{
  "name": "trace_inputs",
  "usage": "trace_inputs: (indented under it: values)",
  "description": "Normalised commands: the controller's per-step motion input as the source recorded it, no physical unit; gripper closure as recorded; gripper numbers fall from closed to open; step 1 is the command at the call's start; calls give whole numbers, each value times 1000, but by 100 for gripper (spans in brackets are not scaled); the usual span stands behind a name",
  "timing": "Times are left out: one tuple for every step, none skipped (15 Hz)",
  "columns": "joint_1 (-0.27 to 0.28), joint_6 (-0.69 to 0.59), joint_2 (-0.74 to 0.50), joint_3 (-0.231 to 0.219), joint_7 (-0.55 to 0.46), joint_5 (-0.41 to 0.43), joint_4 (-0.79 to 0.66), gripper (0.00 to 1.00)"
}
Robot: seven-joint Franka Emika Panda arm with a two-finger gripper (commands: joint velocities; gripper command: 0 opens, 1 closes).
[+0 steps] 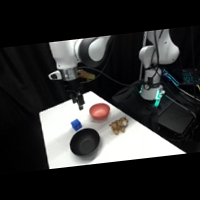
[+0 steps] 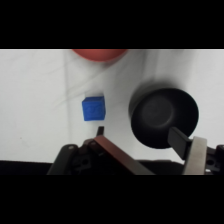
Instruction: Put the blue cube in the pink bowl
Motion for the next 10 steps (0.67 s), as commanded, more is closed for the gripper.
trace_inputs:
  values:
    - [-102,-291,182,-23,-221,-51,422,0]
    - [-102,-288,212,-22,-219,-49,452,0]
    - [-100,-279,233,-18,-214,-40,467,0]
    - [-101,-285,268,-13,-235,-35,493,0]
    - [-97,-270,290,-11,-227,-41,499,0]
    - [-106,-257,318,2,-260,-11,507,0]
    - [-109,-240,347,9,-280,-9,514,0]
    - [-100,-215,349,10,-265,-30,498,0]
    - [-105,-193,350,22,-271,-10,485,0]
    - [-122,-161,360,40,-295,27,472,0]
